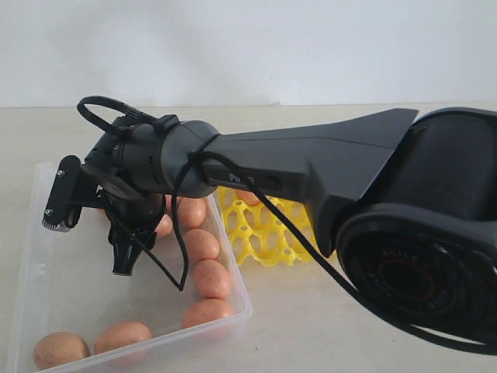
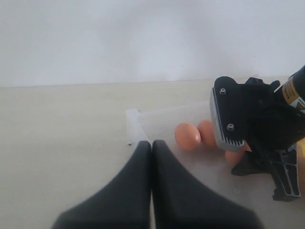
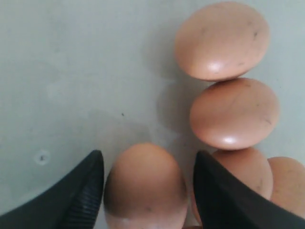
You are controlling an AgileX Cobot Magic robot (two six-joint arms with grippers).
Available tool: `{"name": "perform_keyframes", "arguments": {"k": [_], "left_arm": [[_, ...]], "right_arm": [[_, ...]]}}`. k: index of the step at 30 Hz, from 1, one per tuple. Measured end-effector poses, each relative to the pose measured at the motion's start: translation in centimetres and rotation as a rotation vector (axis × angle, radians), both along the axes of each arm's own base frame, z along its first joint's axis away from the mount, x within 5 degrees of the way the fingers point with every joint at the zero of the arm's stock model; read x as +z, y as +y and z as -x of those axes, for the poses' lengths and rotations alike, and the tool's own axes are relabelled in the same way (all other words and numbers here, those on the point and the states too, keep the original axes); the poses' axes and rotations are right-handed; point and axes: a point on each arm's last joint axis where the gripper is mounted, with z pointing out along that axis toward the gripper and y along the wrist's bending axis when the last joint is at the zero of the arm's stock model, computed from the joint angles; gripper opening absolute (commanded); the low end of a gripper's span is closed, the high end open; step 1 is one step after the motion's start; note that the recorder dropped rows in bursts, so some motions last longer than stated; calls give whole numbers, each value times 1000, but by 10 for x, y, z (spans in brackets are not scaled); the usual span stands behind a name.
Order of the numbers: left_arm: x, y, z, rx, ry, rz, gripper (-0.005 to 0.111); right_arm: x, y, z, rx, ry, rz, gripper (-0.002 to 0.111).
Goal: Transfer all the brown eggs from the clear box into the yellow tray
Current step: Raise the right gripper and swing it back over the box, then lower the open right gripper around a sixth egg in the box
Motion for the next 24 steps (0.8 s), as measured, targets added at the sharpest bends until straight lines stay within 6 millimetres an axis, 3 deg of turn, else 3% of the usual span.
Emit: {"name": "perform_keyframes", "arguments": {"k": [14,24], "left_arm": [[0,0,0,0,0,0,-4],[0,0,0,0,0,0,-4]], "right_arm": [[-3,-7,2,-75,48,56,54],[-4,-13,4,-235,105,45,54]]}}
